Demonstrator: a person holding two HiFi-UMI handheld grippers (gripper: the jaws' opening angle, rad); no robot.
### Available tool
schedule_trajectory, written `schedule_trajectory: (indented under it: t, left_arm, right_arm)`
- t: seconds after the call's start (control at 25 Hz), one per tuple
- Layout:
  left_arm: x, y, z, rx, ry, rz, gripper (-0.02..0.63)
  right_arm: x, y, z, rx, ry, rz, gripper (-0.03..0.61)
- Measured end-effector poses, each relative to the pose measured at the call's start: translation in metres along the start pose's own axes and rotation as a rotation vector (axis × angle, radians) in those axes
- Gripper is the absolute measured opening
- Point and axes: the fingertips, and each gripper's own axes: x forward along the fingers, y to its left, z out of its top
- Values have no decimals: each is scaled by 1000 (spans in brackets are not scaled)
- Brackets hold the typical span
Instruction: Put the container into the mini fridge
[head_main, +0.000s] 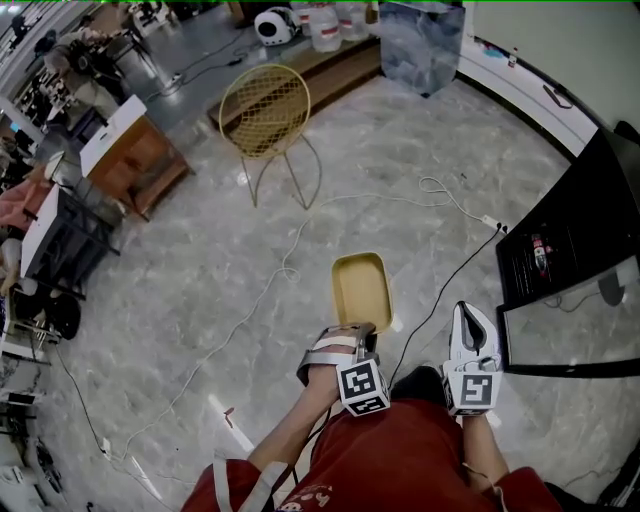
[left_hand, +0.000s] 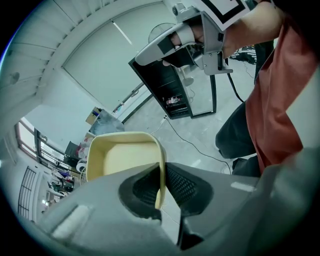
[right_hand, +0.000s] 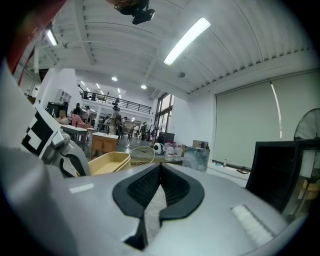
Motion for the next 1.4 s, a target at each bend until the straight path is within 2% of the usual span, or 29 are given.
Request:
schedule_trajectory:
  t: [0.24, 0.48, 0.72, 1.04, 1.4]
  left_arm:
    - [25, 11, 13, 23, 20, -27, 31]
    - [58, 57, 51, 25, 10, -34, 31]
    - [100, 108, 110, 67, 10, -49, 31]
    - [169, 162, 215, 158, -25, -92, 31]
    - [232, 181, 291, 275, -71, -155, 31]
  right_arm:
    - [23, -25, -18, 57, 13, -28, 0]
    - [73, -77, -17, 77, -1, -47, 0]
    - [116, -152, -17, 90, -6, -78, 0]
    - [153, -276, -42, 131, 12, -177, 0]
    - [173, -369, -68, 133, 36, -262, 0]
